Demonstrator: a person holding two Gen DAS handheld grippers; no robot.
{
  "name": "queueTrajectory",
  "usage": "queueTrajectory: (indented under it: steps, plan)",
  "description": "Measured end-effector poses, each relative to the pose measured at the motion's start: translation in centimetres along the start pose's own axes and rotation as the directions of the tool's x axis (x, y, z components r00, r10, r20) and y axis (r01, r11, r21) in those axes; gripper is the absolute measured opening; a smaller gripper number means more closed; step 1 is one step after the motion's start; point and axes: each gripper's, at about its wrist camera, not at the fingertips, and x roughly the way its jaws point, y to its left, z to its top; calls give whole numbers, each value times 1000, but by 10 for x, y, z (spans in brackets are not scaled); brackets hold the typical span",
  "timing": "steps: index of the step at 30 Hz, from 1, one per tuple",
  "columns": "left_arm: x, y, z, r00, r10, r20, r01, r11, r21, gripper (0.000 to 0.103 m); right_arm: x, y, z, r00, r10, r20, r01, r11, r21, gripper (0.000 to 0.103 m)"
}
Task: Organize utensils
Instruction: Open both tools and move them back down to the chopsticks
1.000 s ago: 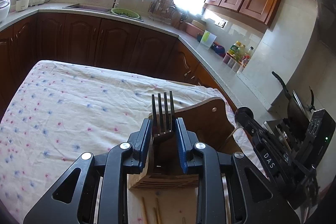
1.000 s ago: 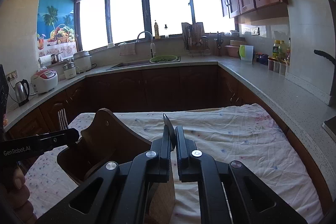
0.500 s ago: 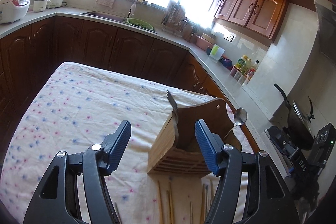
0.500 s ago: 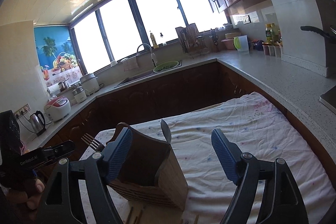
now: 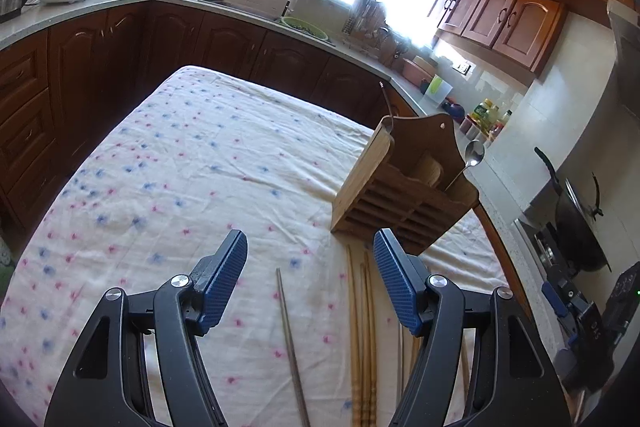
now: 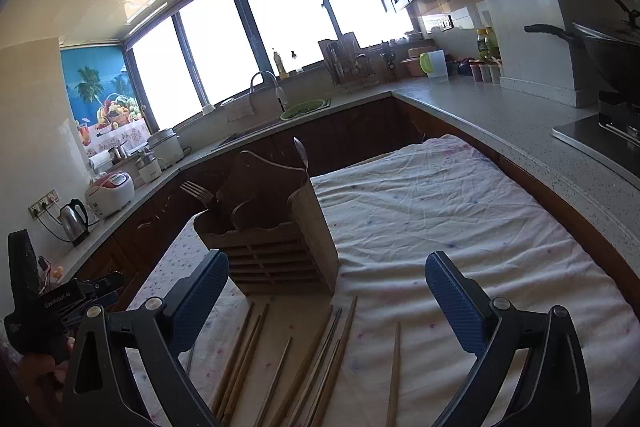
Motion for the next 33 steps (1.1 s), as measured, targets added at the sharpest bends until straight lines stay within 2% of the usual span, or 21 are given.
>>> queueTrajectory:
  steps: [6, 15, 24, 30, 33]
  plan:
    - [-4, 2, -28, 999, 25, -45, -24, 1000, 20, 67, -17, -3, -28, 999, -7, -42, 7, 1000, -3, 100]
    - [2, -12, -57, 994, 63, -93, -54, 993, 101, 67, -22, -12, -60, 993, -19, -115, 19, 1000, -4, 100]
    - [12, -28, -61, 989, 87, -118, -66, 984, 168, 67, -16, -18, -70, 987, -24, -156, 27, 1000, 16, 100]
    - [28, -33, -60, 981, 105, -162, -74, 980, 183, 67, -3, -24, -70, 981, -21, -192, 28, 999, 35, 99]
    - [41, -36, -57, 975, 102, -198, -66, 981, 181, 67, 7, -27, -69, 978, -23, -208, 32, 999, 40, 92]
